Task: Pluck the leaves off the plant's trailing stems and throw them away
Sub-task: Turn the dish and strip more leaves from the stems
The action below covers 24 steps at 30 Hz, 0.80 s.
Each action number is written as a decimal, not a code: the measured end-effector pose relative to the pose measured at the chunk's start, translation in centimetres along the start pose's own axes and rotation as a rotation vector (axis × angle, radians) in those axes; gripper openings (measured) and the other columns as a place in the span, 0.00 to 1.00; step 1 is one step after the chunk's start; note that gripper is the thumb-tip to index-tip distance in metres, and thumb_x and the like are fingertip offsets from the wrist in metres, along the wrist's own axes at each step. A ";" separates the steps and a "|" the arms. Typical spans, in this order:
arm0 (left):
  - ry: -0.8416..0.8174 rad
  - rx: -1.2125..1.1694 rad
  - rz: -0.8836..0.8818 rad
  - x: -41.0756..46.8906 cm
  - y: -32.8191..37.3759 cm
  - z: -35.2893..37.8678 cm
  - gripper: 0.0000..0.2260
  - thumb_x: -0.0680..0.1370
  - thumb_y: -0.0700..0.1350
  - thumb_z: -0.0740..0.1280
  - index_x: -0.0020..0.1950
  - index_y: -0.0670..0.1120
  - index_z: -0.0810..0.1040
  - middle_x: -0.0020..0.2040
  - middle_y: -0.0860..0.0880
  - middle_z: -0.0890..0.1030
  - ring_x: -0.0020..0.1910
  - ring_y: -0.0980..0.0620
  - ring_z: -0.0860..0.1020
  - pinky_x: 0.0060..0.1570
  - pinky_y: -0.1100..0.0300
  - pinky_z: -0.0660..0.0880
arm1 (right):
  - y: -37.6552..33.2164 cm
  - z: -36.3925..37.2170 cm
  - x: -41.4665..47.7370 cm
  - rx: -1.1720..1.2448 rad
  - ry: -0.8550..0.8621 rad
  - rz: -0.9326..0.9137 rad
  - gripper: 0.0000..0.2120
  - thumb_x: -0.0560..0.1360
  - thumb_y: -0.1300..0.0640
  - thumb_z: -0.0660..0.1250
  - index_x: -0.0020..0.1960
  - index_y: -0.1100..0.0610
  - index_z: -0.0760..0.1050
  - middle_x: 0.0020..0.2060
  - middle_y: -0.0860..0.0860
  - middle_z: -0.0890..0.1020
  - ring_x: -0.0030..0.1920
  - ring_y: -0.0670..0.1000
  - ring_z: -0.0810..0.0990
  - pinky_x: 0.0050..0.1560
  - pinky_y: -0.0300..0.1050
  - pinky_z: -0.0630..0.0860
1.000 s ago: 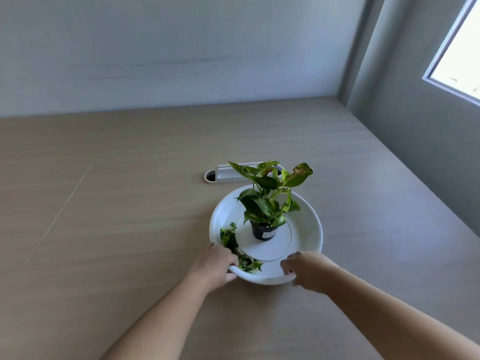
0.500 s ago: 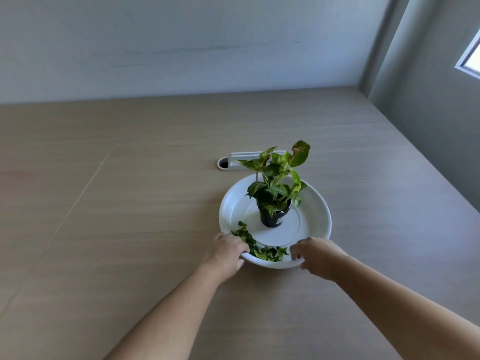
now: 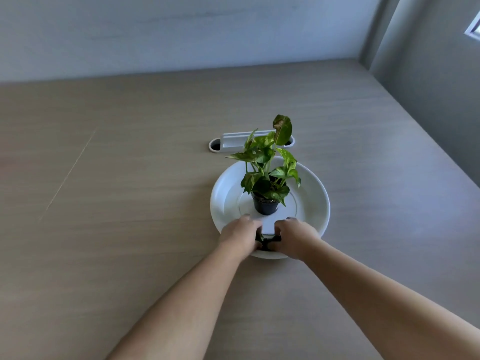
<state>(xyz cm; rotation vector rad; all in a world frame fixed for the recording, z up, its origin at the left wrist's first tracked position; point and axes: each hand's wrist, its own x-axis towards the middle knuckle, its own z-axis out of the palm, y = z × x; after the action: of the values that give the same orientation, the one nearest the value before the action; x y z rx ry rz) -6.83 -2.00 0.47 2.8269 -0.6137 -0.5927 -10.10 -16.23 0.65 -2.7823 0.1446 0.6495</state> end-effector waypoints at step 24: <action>0.235 -0.638 -0.135 -2.2 2.5 -2.0 0.07 0.71 0.35 0.67 0.41 0.43 0.85 0.41 0.47 0.85 0.40 0.53 0.79 0.41 0.66 0.73 | 2.8 -4.5 -4.3 0.639 0.376 0.264 0.01 0.67 0.63 0.74 0.38 0.60 0.83 0.30 0.49 0.76 0.34 0.52 0.74 0.34 0.39 0.73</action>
<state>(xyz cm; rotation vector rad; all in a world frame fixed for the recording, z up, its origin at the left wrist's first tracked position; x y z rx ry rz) -8.75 -3.08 3.66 2.2889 -0.1475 -0.3781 -12.51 -20.04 5.81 -2.2366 0.6744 0.0858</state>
